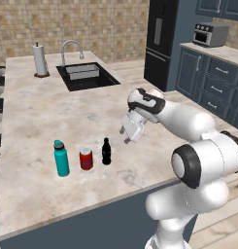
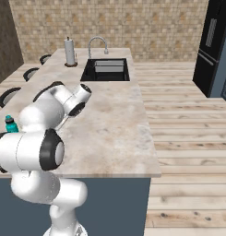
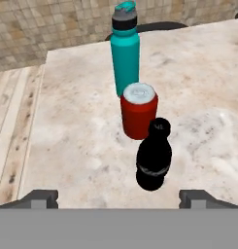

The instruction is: Move the drinks to the dining counter.

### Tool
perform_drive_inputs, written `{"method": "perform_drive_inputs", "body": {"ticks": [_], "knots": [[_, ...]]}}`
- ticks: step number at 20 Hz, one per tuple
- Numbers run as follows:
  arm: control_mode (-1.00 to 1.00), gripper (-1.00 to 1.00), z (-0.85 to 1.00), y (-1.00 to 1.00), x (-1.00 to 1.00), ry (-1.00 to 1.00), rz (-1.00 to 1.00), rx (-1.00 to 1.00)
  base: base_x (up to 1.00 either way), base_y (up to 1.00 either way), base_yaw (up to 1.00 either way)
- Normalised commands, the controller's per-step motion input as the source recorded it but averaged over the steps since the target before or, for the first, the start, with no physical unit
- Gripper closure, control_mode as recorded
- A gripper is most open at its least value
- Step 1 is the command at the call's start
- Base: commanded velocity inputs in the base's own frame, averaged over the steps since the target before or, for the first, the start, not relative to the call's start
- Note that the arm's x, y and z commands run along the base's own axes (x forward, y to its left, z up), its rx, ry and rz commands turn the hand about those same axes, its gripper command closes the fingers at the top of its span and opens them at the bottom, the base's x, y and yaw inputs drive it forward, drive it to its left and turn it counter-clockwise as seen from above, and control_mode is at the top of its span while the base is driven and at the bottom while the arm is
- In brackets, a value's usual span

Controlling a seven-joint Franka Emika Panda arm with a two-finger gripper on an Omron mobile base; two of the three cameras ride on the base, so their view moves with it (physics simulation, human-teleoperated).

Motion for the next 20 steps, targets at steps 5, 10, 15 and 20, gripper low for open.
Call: {"method": "perform_drive_inputs", "body": {"ticks": [5, 10, 15, 20], "knots": [[-1.0, -1.0, 0.54, -0.61, -0.3, 0.05, -0.36, 0.0, 0.0, 0.0, 0.0], [-1.0, -1.0, 0.17, -0.43, -0.25, 0.13, -0.51, -0.06, 0.0, 0.0, 0.0], [-1.0, -1.0, 0.0, -0.21, -0.21, 0.06, -0.56, -0.26, 0.0, 0.0, 0.0], [-1.0, -1.0, 0.09, -0.08, -0.06, 0.05, -0.56, -0.35, 0.0, 0.0, 0.0]]}}
